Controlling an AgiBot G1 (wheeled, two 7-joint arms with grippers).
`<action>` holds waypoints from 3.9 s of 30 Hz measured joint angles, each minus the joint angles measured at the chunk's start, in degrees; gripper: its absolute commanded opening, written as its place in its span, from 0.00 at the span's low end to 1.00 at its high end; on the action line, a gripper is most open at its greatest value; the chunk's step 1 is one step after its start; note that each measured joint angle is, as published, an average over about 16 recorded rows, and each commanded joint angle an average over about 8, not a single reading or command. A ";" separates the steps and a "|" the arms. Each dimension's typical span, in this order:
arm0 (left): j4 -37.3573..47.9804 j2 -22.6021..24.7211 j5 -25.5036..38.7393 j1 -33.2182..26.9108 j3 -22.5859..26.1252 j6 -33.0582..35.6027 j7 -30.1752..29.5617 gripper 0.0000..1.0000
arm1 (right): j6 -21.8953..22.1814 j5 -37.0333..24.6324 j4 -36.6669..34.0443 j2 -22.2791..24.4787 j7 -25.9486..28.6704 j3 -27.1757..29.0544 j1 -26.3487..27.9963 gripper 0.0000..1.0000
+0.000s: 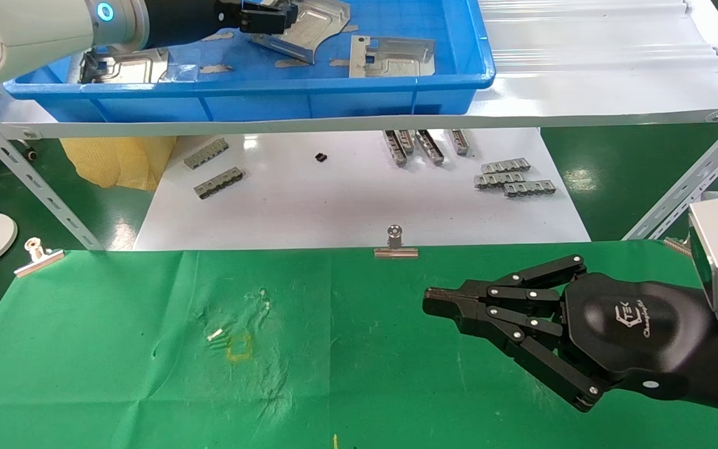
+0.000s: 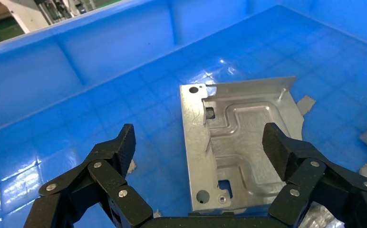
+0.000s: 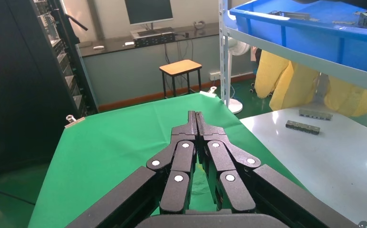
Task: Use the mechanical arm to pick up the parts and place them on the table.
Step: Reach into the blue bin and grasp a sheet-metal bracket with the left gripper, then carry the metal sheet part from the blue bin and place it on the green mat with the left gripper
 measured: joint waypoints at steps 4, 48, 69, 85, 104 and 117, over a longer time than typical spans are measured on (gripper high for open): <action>-0.13 0.22 0.27 0.06 0.50 -0.47 -1.59 0.00 | 0.00 0.00 0.00 0.00 0.00 0.00 0.00 0.06; -4.84 -2.72 -5.36 0.36 2.51 0.93 -0.73 0.00 | 0.00 0.00 0.00 0.00 0.00 0.00 0.00 1.00; -9.00 -23.48 -14.73 4.22 -1.69 43.19 22.70 0.00 | 0.00 0.00 0.00 0.00 0.00 0.00 0.00 1.00; -18.31 -31.12 -17.46 21.09 5.73 47.84 45.10 0.00 | 0.00 0.00 0.00 0.00 0.00 0.00 0.00 1.00; -5.47 -24.32 -11.87 23.80 10.48 43.50 59.94 0.87 | 0.00 0.00 0.00 0.00 0.00 0.00 0.00 1.00; -0.46 -23.37 -12.40 23.11 10.11 44.86 62.36 1.00 | 0.00 0.00 0.00 0.00 0.00 0.00 0.00 1.00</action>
